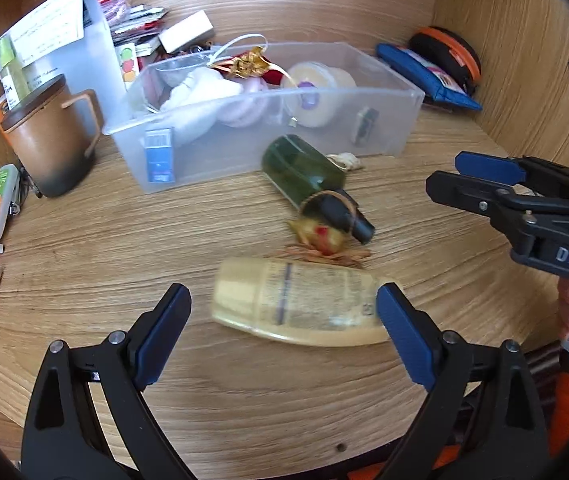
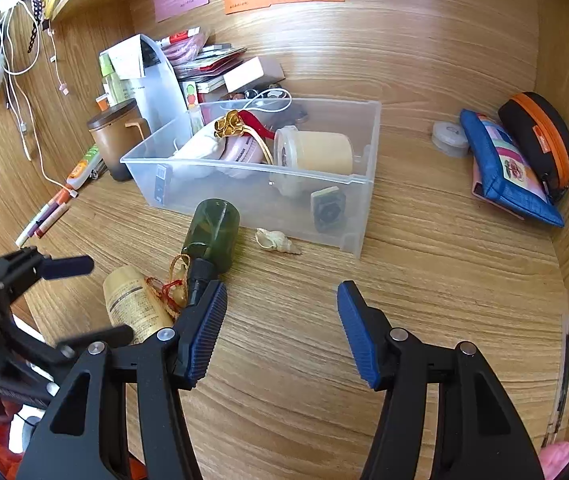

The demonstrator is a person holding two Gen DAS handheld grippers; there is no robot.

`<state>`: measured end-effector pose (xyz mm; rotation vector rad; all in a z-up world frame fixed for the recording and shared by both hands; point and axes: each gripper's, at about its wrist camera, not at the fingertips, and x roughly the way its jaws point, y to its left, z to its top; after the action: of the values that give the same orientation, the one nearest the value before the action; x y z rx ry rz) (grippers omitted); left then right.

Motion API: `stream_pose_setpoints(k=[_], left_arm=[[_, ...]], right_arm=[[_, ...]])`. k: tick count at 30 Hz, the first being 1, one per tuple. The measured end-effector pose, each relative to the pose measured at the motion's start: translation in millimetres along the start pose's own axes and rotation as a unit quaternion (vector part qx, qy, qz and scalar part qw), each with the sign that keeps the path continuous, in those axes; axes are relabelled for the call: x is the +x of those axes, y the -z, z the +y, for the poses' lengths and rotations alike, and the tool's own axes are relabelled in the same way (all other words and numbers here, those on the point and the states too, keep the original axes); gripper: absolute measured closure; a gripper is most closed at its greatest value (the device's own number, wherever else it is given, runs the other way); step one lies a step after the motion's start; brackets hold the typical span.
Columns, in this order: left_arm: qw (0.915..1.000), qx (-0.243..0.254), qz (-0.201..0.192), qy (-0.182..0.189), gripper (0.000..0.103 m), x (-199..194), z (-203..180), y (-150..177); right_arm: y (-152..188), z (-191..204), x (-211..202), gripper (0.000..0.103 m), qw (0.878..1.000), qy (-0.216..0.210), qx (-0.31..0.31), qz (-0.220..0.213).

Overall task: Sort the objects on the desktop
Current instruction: 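Move the left gripper to the yellow sunscreen tube while the right approaches the green bottle, then grasp the sunscreen tube with the left gripper while the right grasps the green bottle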

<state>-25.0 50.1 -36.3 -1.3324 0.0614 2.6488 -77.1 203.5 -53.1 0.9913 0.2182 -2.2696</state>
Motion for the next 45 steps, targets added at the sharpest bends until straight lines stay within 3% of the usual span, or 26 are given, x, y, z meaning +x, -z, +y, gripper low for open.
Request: stream_pose_setpoints(k=[13, 16, 17, 21, 26, 30, 34, 36, 39, 45], left_arm=[[0.9995, -0.02, -0.008, -0.021, 0.0, 7.5, -11.6, -4.8], [0.9997, -0.023, -0.006, -0.01, 0.0, 6.8, -7.5, -2.7], [0.9997, -0.024, -0.004, -0.004, 0.0, 6.1, -5.5, -1.7], [0.9997, -0.023, 0.0, 0.005, 0.0, 3.5, -0.4, 3.1], [0.9998, -0.019, 0.003, 0.001, 0.0, -0.9, 15.8, 9.8], [0.9994, -0.025, 0.005, -0.026, 0.0, -5.4, 38.0, 12.4], [0.9976, -0.056, 0.012, -0.038, 0.0, -8.9, 65.5, 15.1], [0.9965, -0.077, 0.015, -0.03, 0.0, -10.0, 75.4, 18.2], [0.9918, -0.121, 0.033, 0.026, 0.0, -4.0, 90.4, 25.9], [0.9924, -0.12, 0.026, 0.016, 0.0, 5.0, 87.9, 24.6]], right_arm=[[5.5, -5.2, -6.7, 0.048, 1.0, -0.009, 0.006, -0.005], [5.9, -5.8, -6.4, 0.042, 1.0, -0.017, 0.011, -0.005], [6.1, -5.4, -6.8, 0.036, 1.0, -0.017, 0.011, -0.007], [5.4, -1.9, -10.2, 0.034, 1.0, -0.013, 0.004, -0.02], [3.7, 5.6, -9.2, 0.034, 1.0, -0.016, -0.009, -0.019], [3.7, 11.3, -4.9, 0.034, 1.0, -0.023, -0.013, -0.015], [3.3, 18.6, 1.8, 0.034, 0.999, -0.029, -0.016, -0.01], [2.4, 21.6, 5.4, 0.034, 0.999, -0.033, -0.016, -0.009], [0.0, 27.2, 13.6, 0.034, 0.999, -0.041, -0.016, -0.004], [-16.1, 34.5, 33.1, 0.034, 0.999, -0.049, -0.008, -0.001]])
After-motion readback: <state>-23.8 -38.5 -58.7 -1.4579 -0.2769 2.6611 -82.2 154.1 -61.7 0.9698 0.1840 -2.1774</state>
